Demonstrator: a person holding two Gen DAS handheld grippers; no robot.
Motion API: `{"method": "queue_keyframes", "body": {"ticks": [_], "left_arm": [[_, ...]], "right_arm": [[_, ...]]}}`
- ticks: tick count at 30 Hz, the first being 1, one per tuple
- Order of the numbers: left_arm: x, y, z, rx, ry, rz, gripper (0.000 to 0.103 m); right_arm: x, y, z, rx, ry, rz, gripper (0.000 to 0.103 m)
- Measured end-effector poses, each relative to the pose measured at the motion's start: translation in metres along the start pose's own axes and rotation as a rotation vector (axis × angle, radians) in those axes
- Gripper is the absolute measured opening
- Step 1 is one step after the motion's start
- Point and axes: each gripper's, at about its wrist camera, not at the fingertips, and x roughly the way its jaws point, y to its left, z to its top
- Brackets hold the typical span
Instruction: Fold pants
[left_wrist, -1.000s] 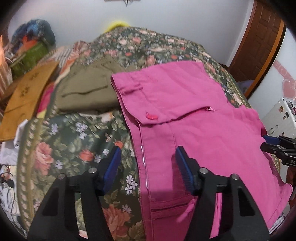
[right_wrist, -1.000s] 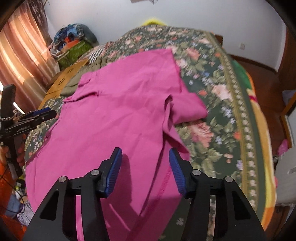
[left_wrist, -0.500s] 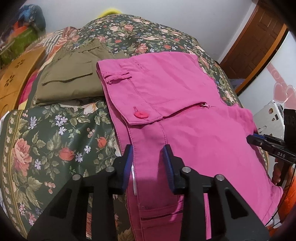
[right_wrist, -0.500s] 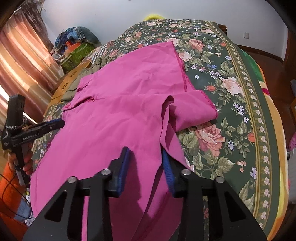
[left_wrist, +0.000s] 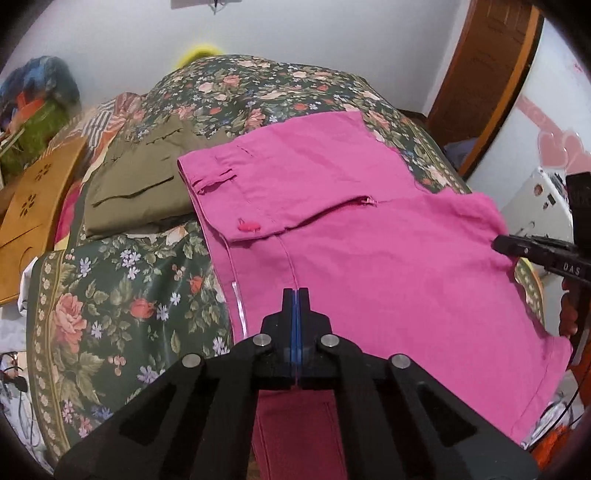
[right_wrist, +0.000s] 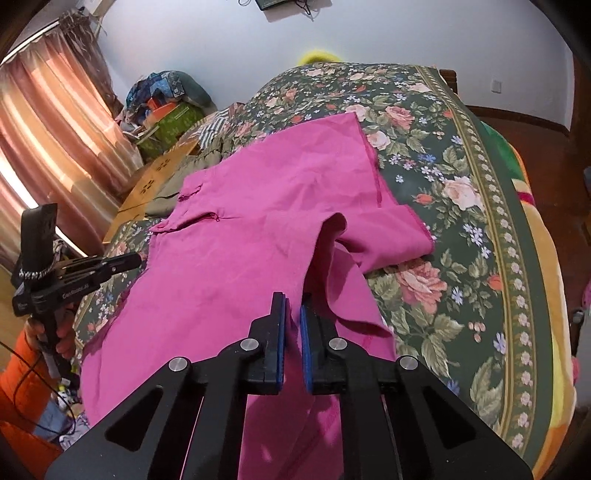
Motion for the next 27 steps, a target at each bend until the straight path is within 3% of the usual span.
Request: {"method": "queue_keyframes", "body": {"ticks": [6, 11, 15, 20, 27], "left_arm": [[0.013, 0.014, -0.016, -0.083, 0.068, 0.015, 0.000], [0.005, 0.021, -0.016, -0.102, 0.055, 0.029, 0.000], [-0.004, 0.031, 0.003, -0.100, 0.011, 0.069, 0.005], [0.003, 0.044, 0.035, -0.128, -0.015, 0.064, 0.018], [0.046, 0.057, 0.070, -0.157, 0.038, 0.022, 0.023]], "right_arm": [[0.004, -0.004, -0.014, 0.020, 0.037, -0.009, 0.006], [-0.001, -0.007, -0.019, 0.035, 0.060, -0.024, 0.009], [-0.018, -0.010, -0.007, 0.025, 0.034, -0.059, 0.015], [-0.029, -0.023, 0.018, 0.021, -0.027, -0.089, 0.033], [-0.003, -0.043, 0.050, 0.028, -0.018, -0.089, 0.034]]}}
